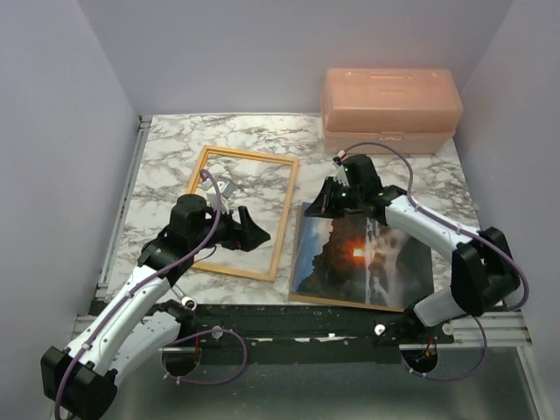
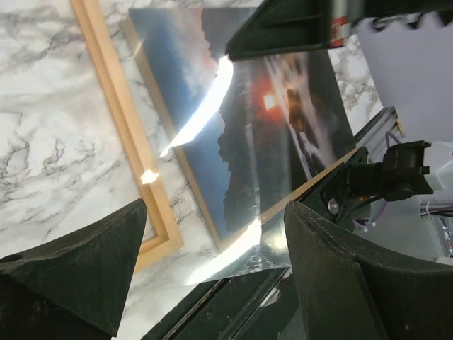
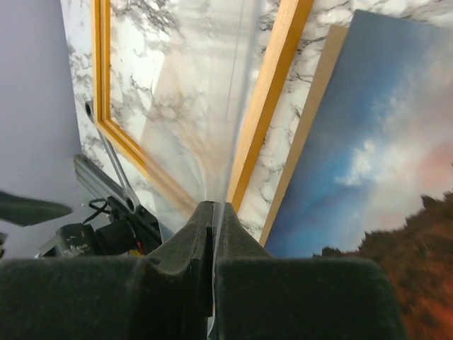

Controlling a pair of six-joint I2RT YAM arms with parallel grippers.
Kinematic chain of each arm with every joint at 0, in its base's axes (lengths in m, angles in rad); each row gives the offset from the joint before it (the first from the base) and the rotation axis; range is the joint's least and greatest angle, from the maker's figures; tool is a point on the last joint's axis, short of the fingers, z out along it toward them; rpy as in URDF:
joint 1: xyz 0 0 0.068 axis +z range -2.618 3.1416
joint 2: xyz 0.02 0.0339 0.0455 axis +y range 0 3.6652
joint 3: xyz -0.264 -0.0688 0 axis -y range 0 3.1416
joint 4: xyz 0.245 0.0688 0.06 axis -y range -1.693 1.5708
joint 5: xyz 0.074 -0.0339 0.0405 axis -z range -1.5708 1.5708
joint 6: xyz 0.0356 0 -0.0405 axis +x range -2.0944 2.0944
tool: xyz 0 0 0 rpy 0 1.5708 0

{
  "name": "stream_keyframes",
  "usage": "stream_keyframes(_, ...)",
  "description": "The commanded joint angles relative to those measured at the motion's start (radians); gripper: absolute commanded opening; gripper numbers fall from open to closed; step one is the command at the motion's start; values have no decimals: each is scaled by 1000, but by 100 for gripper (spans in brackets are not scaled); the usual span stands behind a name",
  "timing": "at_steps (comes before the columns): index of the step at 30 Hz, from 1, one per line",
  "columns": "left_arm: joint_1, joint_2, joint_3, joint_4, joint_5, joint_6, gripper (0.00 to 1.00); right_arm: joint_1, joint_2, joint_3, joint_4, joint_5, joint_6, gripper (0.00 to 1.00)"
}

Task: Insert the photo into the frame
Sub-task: Pick up the photo frame item at the center of the board, then move the photo frame to the center of the board.

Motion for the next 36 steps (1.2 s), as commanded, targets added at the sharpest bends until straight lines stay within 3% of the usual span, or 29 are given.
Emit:
stream_keyframes(1, 5, 89, -18, -5, -12, 3, 80, -8, -139, 133, -331, 181, -122, 0)
stream_keyframes(7, 4, 290, 21, 10, -46, -16, 75, -9, -238, 350, -591, 339, -180, 0)
stream_keyframes(15, -55, 582, 141, -7, -157, 1, 72, -9, -294, 551, -815, 471, -201, 0)
stream_keyframes(30, -229, 884, 332, -138, -415, -8, 64, -9, -340, 668, -968, 605, -173, 1)
stream_keyframes(32, -241, 917, 339, -148, -433, -13, 60, -9, -341, 694, -986, 623, -176, 1)
stream_keyframes(36, -255, 948, 340, -142, -426, -18, 36, -9, -350, 724, -1005, 645, -178, 1)
